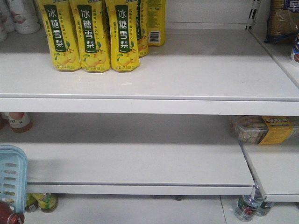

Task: Place coke in basket with both arms

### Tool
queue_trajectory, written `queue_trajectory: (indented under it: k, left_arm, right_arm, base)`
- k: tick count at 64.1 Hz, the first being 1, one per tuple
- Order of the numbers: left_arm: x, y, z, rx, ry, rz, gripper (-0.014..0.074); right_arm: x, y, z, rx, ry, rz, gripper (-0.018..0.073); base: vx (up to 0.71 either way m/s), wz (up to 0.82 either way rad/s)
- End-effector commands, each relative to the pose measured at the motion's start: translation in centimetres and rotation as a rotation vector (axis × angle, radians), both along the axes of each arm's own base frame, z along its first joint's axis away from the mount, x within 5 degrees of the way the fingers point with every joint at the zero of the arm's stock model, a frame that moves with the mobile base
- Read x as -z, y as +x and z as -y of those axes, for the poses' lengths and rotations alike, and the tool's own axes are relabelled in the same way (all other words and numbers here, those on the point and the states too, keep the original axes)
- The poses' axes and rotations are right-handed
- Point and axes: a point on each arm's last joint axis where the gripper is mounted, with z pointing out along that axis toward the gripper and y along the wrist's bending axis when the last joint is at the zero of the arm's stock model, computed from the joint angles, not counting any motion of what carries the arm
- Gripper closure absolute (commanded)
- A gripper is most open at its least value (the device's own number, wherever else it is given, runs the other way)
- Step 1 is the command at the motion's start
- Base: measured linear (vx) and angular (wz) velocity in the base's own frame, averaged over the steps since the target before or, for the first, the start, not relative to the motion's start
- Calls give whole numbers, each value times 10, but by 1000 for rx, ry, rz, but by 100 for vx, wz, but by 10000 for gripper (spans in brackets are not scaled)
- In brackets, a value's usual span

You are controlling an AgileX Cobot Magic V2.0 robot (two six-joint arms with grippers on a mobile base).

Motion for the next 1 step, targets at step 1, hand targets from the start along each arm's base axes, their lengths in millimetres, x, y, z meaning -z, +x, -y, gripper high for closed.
queue_trajectory:
  k: [1]
  left_arm:
    - [-17, -3, -1, -16, 51, 192, 602]
  right_arm:
    - [-4, -1, 0, -2, -18, 77, 568]
  base:
    - [0, 0]
